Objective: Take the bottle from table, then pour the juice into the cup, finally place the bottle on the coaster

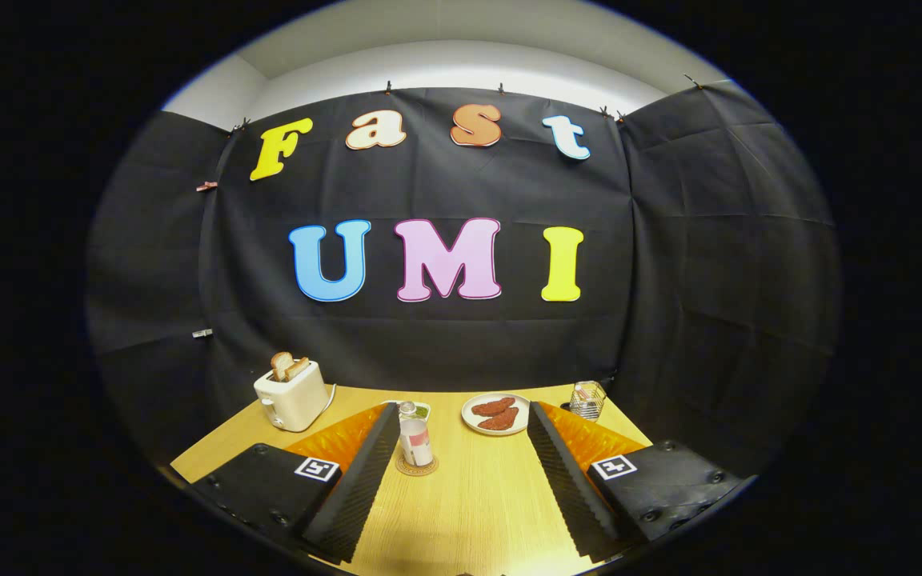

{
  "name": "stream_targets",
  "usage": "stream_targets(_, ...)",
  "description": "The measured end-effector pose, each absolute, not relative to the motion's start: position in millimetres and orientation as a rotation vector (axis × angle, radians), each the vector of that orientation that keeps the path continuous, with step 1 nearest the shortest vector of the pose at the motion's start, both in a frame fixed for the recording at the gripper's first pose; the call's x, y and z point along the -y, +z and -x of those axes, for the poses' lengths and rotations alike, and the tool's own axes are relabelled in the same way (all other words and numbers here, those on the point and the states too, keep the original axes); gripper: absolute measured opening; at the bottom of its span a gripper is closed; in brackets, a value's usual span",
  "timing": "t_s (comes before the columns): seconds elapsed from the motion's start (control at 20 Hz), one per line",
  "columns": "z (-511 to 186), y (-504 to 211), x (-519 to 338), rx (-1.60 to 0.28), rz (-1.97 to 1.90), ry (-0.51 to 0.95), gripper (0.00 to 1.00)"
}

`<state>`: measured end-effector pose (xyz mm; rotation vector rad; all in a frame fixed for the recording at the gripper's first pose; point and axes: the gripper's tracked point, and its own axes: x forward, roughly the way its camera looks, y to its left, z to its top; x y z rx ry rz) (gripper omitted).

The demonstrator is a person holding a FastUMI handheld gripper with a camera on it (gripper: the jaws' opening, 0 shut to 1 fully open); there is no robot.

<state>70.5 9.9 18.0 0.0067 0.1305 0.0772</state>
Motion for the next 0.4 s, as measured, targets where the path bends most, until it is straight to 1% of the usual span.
stream_targets(0.4, -81, 34, -18, -0.103, -0.033, 0.077, 0.98)
